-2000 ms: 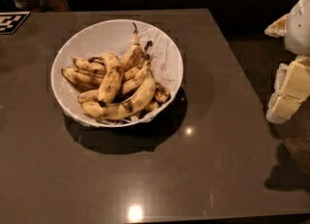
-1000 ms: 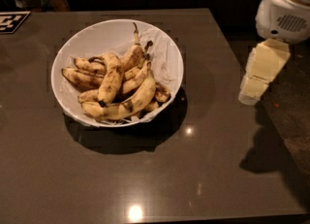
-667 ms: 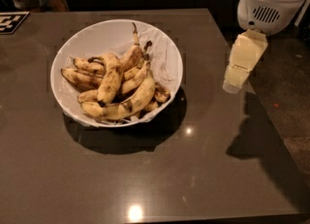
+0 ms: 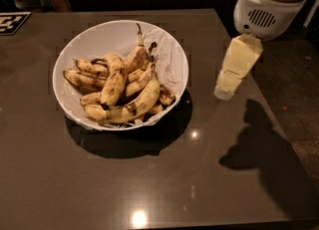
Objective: Pick banana from white bowl
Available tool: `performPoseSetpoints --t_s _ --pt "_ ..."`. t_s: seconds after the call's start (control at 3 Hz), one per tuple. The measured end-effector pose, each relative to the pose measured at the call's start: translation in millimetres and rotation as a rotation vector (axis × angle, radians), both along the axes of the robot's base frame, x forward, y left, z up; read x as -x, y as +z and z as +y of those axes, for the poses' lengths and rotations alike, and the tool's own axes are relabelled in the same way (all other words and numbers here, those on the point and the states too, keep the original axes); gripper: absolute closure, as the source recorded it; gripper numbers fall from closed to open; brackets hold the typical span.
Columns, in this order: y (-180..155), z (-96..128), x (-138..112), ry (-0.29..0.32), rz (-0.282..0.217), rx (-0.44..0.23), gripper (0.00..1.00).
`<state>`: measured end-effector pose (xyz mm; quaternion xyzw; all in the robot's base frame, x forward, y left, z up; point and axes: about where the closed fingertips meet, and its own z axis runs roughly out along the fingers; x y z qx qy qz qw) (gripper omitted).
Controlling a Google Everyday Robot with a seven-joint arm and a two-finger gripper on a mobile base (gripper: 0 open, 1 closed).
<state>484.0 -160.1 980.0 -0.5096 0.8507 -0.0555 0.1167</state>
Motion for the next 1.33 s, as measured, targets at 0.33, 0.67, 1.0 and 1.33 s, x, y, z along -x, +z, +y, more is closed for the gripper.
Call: performPoseSetpoints --t_s 0.33,0.67,1.0,1.33 --pt "3.0 61.5 45.5 -0.04 0.038 -0.072 0.0" --pt "12.0 104.9 87.3 -0.09 0.065 -0.122 0.0" --pt "23.3 112.3 89.7 -0.109 0.029 -0.149 0.0" --pt "27.0 131.3 78.3 -0.1 0.008 -0.164 0.0"
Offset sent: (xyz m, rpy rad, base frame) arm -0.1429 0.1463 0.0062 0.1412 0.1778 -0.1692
